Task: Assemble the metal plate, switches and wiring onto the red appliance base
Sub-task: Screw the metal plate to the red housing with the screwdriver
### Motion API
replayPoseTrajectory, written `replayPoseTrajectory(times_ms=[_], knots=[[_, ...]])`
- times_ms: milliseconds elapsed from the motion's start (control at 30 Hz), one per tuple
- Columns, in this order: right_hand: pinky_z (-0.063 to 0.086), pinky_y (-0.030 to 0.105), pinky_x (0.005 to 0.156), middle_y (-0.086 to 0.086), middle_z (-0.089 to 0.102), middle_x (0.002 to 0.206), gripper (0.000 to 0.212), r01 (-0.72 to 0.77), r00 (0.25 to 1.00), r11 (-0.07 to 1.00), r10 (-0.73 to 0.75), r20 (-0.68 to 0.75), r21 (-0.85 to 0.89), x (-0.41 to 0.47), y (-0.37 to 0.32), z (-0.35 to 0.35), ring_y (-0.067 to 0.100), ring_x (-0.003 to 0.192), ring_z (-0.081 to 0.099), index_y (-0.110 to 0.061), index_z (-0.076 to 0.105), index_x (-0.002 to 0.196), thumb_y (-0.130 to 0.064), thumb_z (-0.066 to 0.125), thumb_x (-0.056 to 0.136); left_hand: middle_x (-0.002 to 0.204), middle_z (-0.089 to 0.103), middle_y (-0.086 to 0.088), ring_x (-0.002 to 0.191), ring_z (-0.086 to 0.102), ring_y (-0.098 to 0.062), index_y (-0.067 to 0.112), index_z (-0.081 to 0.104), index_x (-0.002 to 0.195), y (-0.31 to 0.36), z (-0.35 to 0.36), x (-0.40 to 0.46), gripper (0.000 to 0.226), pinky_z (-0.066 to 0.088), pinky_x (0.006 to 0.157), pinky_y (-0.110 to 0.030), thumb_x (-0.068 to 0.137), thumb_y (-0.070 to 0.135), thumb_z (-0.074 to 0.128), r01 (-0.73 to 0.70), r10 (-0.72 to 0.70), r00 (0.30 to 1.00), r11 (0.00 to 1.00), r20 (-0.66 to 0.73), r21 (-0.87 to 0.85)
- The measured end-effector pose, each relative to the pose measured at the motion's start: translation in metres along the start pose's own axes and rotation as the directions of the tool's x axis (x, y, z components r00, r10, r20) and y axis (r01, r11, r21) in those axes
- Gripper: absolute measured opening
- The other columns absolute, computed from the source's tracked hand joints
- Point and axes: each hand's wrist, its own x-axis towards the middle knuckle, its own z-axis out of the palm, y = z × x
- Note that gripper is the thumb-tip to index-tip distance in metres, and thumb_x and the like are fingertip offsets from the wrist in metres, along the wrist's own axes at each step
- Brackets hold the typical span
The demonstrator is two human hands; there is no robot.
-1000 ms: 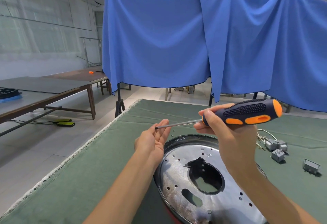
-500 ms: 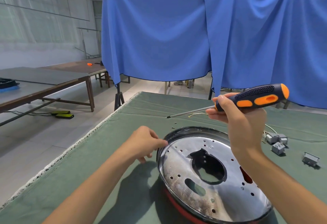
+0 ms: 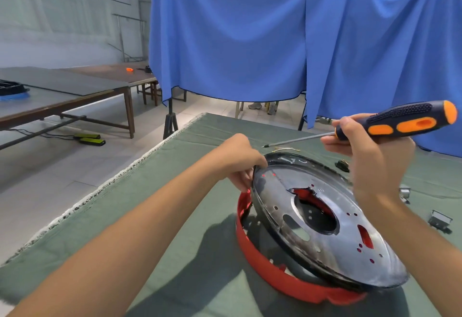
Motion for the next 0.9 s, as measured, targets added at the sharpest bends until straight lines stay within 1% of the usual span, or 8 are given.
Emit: replayPoseTrajectory(times_ms=[67, 167, 267, 367, 500, 700, 833, 900], knots=[[0.056, 0.027, 0.054, -0.003, 0.068, 0.062, 0.009, -0.001, 1.000, 1.000, 0.000, -0.002, -0.012, 0.000, 0.000, -0.001, 0.022, 0.056, 0.069, -0.014, 0.066, 0.074, -0.012, 0.065, 0.083, 0.043, 0.057, -0.012, 0.035, 0.058, -0.025, -0.010, 0.061, 0.082, 0.003, -0.001, 0.000, 0.024, 0.048, 0.036, -0.026, 0.085, 0.013, 0.063, 0.008, -0.007, 1.000, 0.999, 0.017, -0.043], [0.057, 0.027, 0.055, -0.002, 0.068, 0.064, 0.008, -0.006, 1.000, 1.000, 0.006, 0.003, -0.022, -0.001, 0.002, 0.001, 0.021, 0.056, 0.069, -0.013, 0.067, 0.075, -0.014, 0.065, 0.083, 0.054, 0.060, -0.017, 0.036, 0.058, -0.026, -0.010, 0.060, 0.083, 0.002, -0.003, -0.001, 0.022, 0.048, 0.036, -0.026, 0.085, 0.011, 0.062, 0.023, -0.021, 0.999, 0.998, 0.045, -0.050], [0.057, 0.026, 0.055, -0.002, 0.069, 0.066, 0.006, -0.019, 1.000, 0.999, 0.019, 0.005, -0.038, -0.003, 0.007, 0.004, 0.021, 0.057, 0.069, -0.011, 0.068, 0.078, -0.013, 0.066, 0.083, 0.064, 0.063, -0.019, 0.037, 0.058, -0.024, -0.008, 0.060, 0.083, -0.007, -0.005, -0.003, 0.019, 0.048, 0.037, -0.026, 0.084, 0.010, 0.060, 0.044, -0.044, 0.998, 0.999, 0.046, 0.001], [0.059, 0.032, 0.058, 0.007, 0.069, 0.072, 0.009, -0.036, 0.999, 0.999, 0.036, -0.009, -0.037, -0.005, 0.011, 0.006, 0.024, 0.059, 0.069, -0.006, 0.068, 0.084, -0.015, 0.067, 0.082, 0.072, 0.065, -0.018, 0.041, 0.058, -0.020, -0.005, 0.062, 0.083, -0.020, -0.007, -0.003, 0.017, 0.050, 0.039, -0.026, 0.084, 0.011, 0.059, 0.056, -0.059, 0.997, 0.996, 0.043, 0.070], [0.057, 0.030, 0.052, -0.003, 0.068, 0.064, 0.006, -0.033, 0.999, 0.999, 0.033, -0.007, -0.005, -0.006, 0.013, 0.012, 0.022, 0.055, 0.068, -0.013, 0.068, 0.076, -0.017, 0.065, 0.081, 0.075, 0.065, -0.014, 0.046, 0.061, -0.019, -0.003, 0.062, 0.080, -0.034, -0.004, -0.002, 0.017, 0.050, 0.040, -0.026, 0.084, 0.013, 0.058, 0.072, -0.078, 0.996, 0.990, 0.046, 0.125], [0.052, 0.027, 0.044, -0.001, 0.066, 0.060, 0.018, -0.032, 0.999, 0.997, 0.031, 0.015, 0.076, -0.006, 0.015, 0.022, 0.021, 0.045, 0.062, -0.018, 0.066, 0.067, -0.011, 0.062, 0.084, 0.069, 0.058, -0.010, 0.042, 0.058, -0.016, -0.006, 0.065, 0.085, -0.045, -0.001, 0.000, 0.019, 0.050, 0.039, -0.028, 0.084, 0.011, 0.056, 0.064, -0.066, 0.998, 0.994, 0.017, 0.087], [0.051, 0.027, 0.043, -0.001, 0.064, 0.057, 0.021, -0.037, 0.999, 0.995, 0.035, 0.033, 0.093, -0.004, 0.019, 0.028, 0.021, 0.043, 0.061, -0.020, 0.065, 0.063, -0.012, 0.061, 0.082, 0.054, 0.053, -0.002, 0.040, 0.056, -0.012, 0.001, 0.063, 0.065, -0.047, 0.001, -0.003, 0.022, 0.052, 0.039, -0.030, 0.084, 0.010, 0.057, 0.057, -0.057, 0.998, 0.998, -0.010, 0.030], [0.049, 0.026, 0.041, 0.000, 0.062, 0.055, 0.024, -0.036, 0.999, 0.994, 0.033, 0.031, 0.105, -0.002, 0.021, 0.029, 0.021, 0.041, 0.059, -0.022, 0.064, 0.060, -0.011, 0.060, 0.082, 0.054, 0.058, -0.003, 0.043, 0.058, -0.010, -0.003, 0.067, 0.068, -0.050, 0.004, -0.005, 0.024, 0.055, 0.042, -0.032, 0.085, 0.011, 0.057, 0.051, -0.051, 0.998, 0.999, -0.022, -0.001]])
